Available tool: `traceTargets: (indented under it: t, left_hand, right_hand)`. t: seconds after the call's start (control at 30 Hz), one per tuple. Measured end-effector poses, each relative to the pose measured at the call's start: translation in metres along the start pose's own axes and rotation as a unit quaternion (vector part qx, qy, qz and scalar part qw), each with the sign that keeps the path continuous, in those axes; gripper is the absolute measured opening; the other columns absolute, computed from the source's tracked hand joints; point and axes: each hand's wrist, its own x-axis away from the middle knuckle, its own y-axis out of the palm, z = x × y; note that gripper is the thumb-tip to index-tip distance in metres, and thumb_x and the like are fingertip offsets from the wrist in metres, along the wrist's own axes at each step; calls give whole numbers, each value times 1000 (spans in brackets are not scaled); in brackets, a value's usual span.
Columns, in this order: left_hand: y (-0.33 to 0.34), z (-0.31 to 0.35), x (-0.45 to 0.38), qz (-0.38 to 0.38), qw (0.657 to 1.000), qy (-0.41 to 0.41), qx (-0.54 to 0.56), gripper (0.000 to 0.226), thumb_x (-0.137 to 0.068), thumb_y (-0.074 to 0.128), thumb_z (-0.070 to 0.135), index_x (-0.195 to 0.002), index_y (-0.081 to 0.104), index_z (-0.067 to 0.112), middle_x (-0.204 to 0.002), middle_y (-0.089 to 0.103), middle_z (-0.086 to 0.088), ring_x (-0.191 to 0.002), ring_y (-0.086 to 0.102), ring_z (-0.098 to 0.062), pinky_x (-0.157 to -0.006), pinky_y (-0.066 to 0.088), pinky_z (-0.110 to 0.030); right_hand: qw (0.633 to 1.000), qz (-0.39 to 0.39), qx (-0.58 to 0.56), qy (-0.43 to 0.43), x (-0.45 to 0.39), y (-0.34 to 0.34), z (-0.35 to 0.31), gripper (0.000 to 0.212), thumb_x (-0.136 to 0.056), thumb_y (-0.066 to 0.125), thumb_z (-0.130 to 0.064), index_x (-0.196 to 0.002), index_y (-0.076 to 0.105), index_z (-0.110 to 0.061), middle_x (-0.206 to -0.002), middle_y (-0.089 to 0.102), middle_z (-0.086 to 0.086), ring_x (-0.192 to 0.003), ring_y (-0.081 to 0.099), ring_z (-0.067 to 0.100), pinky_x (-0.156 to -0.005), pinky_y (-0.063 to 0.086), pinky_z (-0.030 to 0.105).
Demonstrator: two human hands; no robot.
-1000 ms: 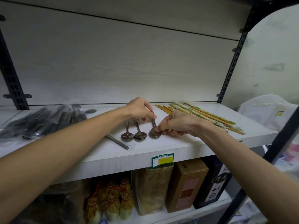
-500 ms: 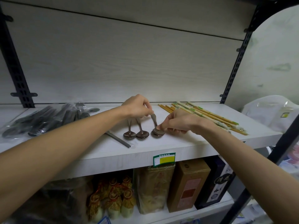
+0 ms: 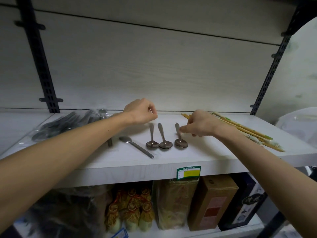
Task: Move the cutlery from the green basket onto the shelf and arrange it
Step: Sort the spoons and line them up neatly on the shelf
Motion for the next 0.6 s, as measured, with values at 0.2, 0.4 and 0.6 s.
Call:
traceTargets:
  t: [0.2,0.4,0.6]
  left_hand:
    - [-39,-28,18,51,995,-26,-76,11,-87,65,32,-90,75,28,-92,73,12,-89,67,-17,-79,53,-30]
    - [-70,-70,41,33,991,-68,-112,20,-87,70,42,-101,73,28,-104,69,10,-98,65,-17,-79,51,-31]
    - [-77,-105,62,-24,986,-95,-132,38,-82,72,59,-104,69,28,-113,65,5,-104,61,-22,-87,52,-36]
  right_hand:
    - [993,72,-55,-80,-18,11,-47,24,-84,71,-41,-78,75,-18,-74,73,-6,-80,69,18,-73,55,30]
    - [985,-6,6,-172,-16,33,-112,38,-74,76,-60,-80,76,-22,-84,73,-5,-86,67,18,-73,52,30]
    - [966,-168,103,-167,-13,34,-140,50,-69,78,-67,-75,78,-17,-76,75,-5,-79,67,14,-70,52,29]
